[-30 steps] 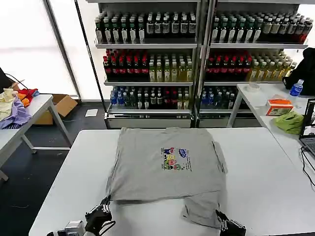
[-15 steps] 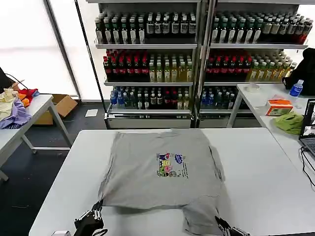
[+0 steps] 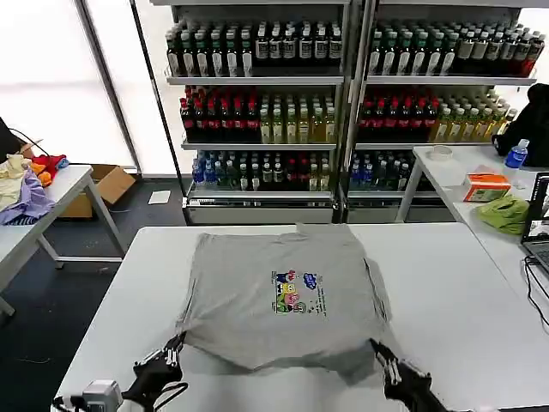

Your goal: Fold and organize the clothes.

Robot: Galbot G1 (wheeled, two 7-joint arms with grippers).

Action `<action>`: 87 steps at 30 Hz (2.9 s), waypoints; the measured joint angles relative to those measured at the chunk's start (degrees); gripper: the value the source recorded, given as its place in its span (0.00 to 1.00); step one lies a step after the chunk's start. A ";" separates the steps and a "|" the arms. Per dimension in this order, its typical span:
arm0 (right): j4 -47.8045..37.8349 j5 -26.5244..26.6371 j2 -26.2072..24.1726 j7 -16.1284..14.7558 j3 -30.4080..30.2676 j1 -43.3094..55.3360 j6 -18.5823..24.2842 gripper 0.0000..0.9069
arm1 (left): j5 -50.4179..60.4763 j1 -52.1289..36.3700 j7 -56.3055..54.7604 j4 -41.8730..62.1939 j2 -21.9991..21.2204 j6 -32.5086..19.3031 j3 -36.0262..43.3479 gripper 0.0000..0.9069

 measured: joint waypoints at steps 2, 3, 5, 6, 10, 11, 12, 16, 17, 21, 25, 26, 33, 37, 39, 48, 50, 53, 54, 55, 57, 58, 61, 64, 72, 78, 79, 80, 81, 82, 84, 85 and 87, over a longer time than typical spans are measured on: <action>-2.43 0.17 -0.01 0.83 -1.03 3.89 0.01 0.00 | -1.14 -2.95 0.55 2.07 0.69 0.26 0.48 0.01; -3.60 0.19 -0.03 1.20 -1.57 5.69 0.01 0.00 | -1.50 -4.36 0.79 3.08 0.97 0.39 0.69 0.01; -6.30 0.08 -0.08 1.98 -3.04 9.46 -0.01 0.00 | -2.25 -7.36 1.30 5.34 1.26 0.50 1.25 0.01; -7.67 -0.10 0.01 2.25 -3.86 11.14 0.03 0.00 | -2.50 -8.73 1.48 6.37 1.29 0.52 1.49 0.01; -13.57 -1.34 0.69 3.25 -7.53 17.90 -0.14 0.12 | -2.85 -14.27 2.17 10.96 1.02 0.40 2.88 0.03; -14.97 -1.64 0.90 3.35 -8.44 19.37 -0.26 1.00 | -2.84 -15.58 2.35 12.13 0.77 0.30 3.23 0.81; -16.51 -1.95 1.09 3.41 -9.36 20.97 -0.42 1.00 | -2.82 -16.70 2.53 13.30 0.59 0.26 3.49 1.00; -21.44 -3.22 1.75 3.22 -12.40 26.35 -1.47 1.00 | -1.94 -20.86 3.31 18.28 -0.43 0.46 3.80 1.00; -22.31 -3.57 1.79 3.09 -12.94 27.46 -1.80 1.00 | -1.62 -21.51 3.51 19.35 -0.52 0.47 3.80 1.00; -24.85 -4.26 1.78 2.70 -14.35 30.58 -3.28 1.00 | -0.62 -23.33 3.84 22.16 -0.51 0.72 3.53 1.00; -25.18 -4.60 1.37 2.72 -14.59 31.38 -4.83 1.00 | 0.43 -23.85 3.81 23.20 -0.28 0.78 2.64 1.00; -24.86 -4.81 1.13 2.81 -14.45 31.14 -5.40 1.00 | 0.64 -23.69 3.78 23.20 -0.19 0.76 2.36 1.00; -21.64 -7.25 -0.07 4.64 -12.80 26.97 -9.47 1.00 | 1.92 -19.89 3.53 20.53 -0.51 0.84 1.43 1.00; -21.43 -8.41 0.42 6.01 -12.75 25.10 -11.56 0.58 | 3.44 -17.51 3.76 19.70 -1.31 0.69 2.18 1.00; -21.23 -8.56 0.86 6.80 -12.79 24.28 -12.60 0.07 | 4.10 -16.94 3.75 19.77 -1.81 0.57 2.62 1.00; -20.42 -8.41 2.07 9.04 -13.13 22.19 -14.95 0.00 | 4.44 -16.52 3.76 21.65 -2.97 0.53 3.58 0.00; -20.38 -8.44 2.11 9.35 -13.17 22.00 -15.13 0.00 | 4.12 -16.58 3.82 22.05 -3.14 0.37 3.84 0.00; -20.32 -8.44 2.20 9.56 -13.12 21.63 -15.14 0.00 | 3.62 -16.40 3.95 22.42 -3.21 -0.10 4.12 0.00; -20.28 -8.43 2.20 9.60 -13.06 21.47 -15.14 0.00 | 3.56 -16.38 3.98 22.59 -3.27 -0.30 4.12 0.01; -20.26 -8.42 2.21 9.63 -13.01 21.35 -15.15 0.00 | 3.47 -16.35 3.99 22.71 -3.33 -0.49 4.12 0.00; -20.09 -8.38 2.15 9.63 -12.90 21.05 -15.16 0.00 | 3.21 -16.14 4.14 22.73 -3.40 -0.94 4.11 0.00; -20.04 -8.31 2.08 9.62 -12.88 20.90 -15.16 0.00 | 3.05 -16.01 4.26 22.70 -3.37 -1.14 4.11 0.00; -19.66 -8.18 1.82 9.33 -12.71 20.38 -15.01 0.00 | 2.63 -15.62 4.61 22.58 -3.23 -1.74 4.13 0.00; -19.13 -7.96 1.46 8.98 -12.36 19.76 -14.81 0.00 | 2.47 -15.69 4.65 22.79 -2.87 -2.26 4.42 0.00; -15.29 -7.74 -0.83 7.13 -10.56 15.66 -13.97 0.00 | 1.77 -13.63 4.28 21.04 -1.35 -3.35 3.78 0.00; -10.66 -8.70 -2.28 6.05 -8.53 10.42 -13.86 0.00 | 2.62 -8.95 3.71 16.65 -0.97 -3.88 2.01 0.00; -9.86 -8.90 -2.45 5.97 -8.15 9.46 -13.96 0.00 | 2.92 -8.05 3.74 15.79 -0.94 -3.87 1.71 0.00; -9.06 -9.02 -2.61 5.86 -7.75 8.46 -14.05 0.00 | 3.22 -6.89 3.75 14.73 -0.92 -3.84 1.38 0.00; -8.16 -9.16 -2.81 5.67 -7.31 7.27 -14.19 0.00 | 3.39 -5.82 3.73 13.80 -0.90 -3.76 1.05 0.00; -7.30 -9.33 -3.03 5.54 -6.85 6.13 -14.34 0.00 | 3.59 -4.67 3.71 12.80 -0.94 -3.62 0.71 0.00; -5.61 -9.63 -3.20 5.48 -5.86 3.73 -14.68 0.00 | 4.00 -1.94 3.68 10.88 -1.10 -3.38 -0.01 0.00; -4.66 -9.83 -3.30 5.45 -5.31 2.30 -14.94 0.00 | 4.14 -0.59 3.72 9.93 -1.26 -3.23 -0.40 0.00; -3.08 -10.28 -3.41 5.45 -4.25 -0.11 -15.35 0.00 | 4.53 2.31 3.76 8.04 -1.80 -2.69 -1.37 0.00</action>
